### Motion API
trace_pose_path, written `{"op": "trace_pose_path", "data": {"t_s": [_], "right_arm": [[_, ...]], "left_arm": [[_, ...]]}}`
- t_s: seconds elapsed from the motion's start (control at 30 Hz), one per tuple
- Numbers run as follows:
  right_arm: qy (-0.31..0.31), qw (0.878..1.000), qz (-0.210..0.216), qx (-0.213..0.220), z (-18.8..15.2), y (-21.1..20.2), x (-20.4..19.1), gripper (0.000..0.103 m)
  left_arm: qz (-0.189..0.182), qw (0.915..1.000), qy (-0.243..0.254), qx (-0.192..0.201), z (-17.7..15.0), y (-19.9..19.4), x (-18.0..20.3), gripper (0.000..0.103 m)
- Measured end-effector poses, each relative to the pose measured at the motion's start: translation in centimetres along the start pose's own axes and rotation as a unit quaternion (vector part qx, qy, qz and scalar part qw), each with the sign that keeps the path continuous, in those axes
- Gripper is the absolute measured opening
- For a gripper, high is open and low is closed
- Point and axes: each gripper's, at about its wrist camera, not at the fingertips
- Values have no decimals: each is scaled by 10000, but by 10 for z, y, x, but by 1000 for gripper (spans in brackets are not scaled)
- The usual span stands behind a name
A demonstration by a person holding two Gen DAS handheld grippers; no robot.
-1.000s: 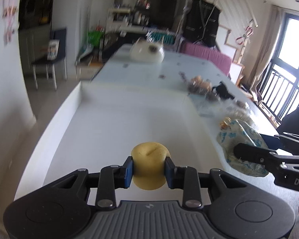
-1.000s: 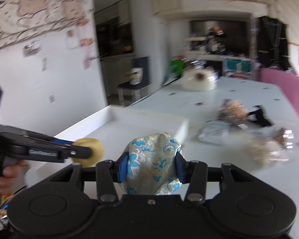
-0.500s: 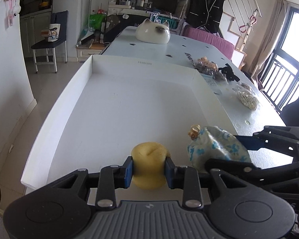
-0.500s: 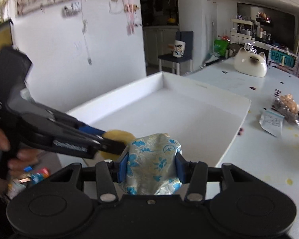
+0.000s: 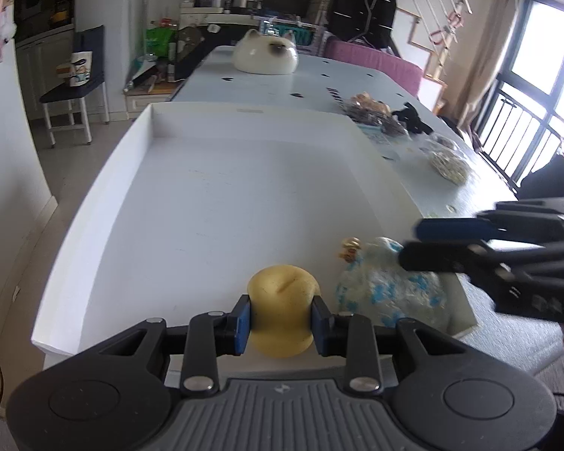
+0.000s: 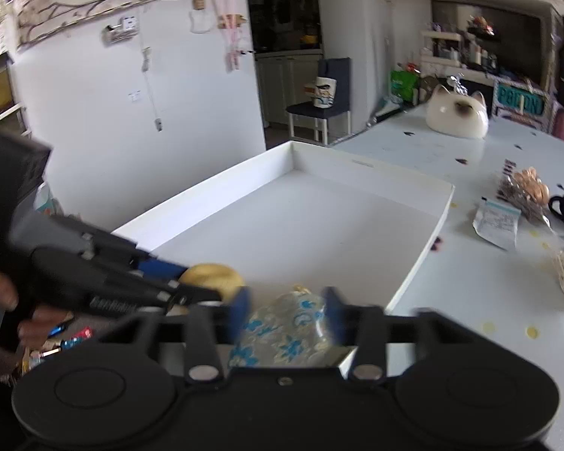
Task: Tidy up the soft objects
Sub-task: 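Carry the yellow ball and floral pouch together over the white box, then open the left gripper on the ball while the right releases the pouch into the box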
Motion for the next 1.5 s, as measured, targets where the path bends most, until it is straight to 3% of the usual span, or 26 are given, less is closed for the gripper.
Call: {"op": "trace_pose_path", "data": {"t_s": [0.1,0.33,0.57,0.67,0.9,1.1,1.2,1.5], "right_arm": [[97,9999,7,-122,4,8,4,20],[41,9985,27,-544,-6,26,0,20],[39,9982,39,-589,-7,28,0,20],[15,9982,41,-598,-7,29,-1,20],[-10,9982,32,-605,-7,29,-1,20],[30,9983,46,-580,-10,26,-1,20],[29,9984,63,-556,-10,24,-2,21],[79,9992,58,-377,-11,9,-2,21]], "left_arm": [[-4,10000,72,-15,-1,0,4,34],[18,10000,9,-74,-2,2,2,43],[64,9999,17,-96,-3,-1,2,67],[-43,10000,44,6,-4,-5,3,82],[40,9996,65,271,-1,-17,6,82],[252,9996,-48,83,1,-8,-2,82],[164,9999,-27,-20,-2,-2,-2,82],[221,9996,-53,180,-1,-14,0,81]]}}
Point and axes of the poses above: each gripper's, at about its wrist camera, not at the fingertips, and y roughly the way its jaws point, x to its right, z to its top, and after that the axes turned 11 degrees about -x, right-handed
